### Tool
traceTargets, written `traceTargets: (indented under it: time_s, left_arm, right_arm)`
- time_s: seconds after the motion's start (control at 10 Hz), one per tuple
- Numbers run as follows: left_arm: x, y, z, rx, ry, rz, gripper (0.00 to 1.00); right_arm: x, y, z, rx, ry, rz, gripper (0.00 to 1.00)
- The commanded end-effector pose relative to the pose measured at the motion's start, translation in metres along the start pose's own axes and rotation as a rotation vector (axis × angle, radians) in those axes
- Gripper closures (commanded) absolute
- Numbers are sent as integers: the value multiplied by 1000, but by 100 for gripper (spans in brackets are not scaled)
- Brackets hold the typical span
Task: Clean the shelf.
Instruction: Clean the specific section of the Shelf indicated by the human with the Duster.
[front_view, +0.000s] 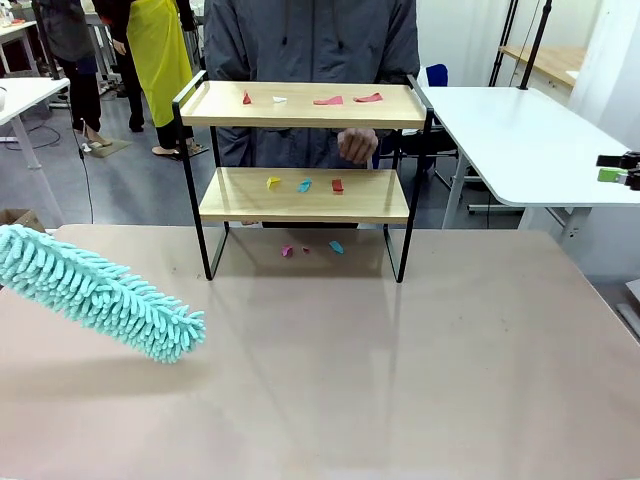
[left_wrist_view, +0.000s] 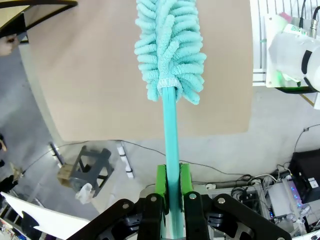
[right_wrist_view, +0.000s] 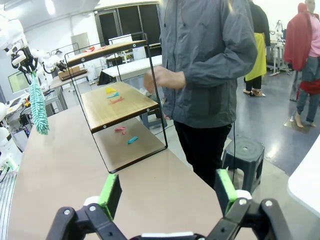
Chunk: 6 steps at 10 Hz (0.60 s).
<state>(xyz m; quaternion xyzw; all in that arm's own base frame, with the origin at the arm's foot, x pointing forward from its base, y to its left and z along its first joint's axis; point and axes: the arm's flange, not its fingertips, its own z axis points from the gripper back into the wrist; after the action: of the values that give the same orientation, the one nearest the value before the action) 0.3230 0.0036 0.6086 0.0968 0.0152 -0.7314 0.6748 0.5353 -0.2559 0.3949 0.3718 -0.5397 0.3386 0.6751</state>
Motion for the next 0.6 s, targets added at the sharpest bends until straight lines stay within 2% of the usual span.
traceTargets:
  time_s: [0.0, 0.5]
  left_arm:
    - [-3, -2, 3, 2, 12, -12, 87]
    - [-3, -2, 3, 2, 12, -12, 87]
  right_arm:
    - [2, 1, -1, 1, 3, 0, 0]
    - [2, 1, -1, 1, 3, 0, 0]
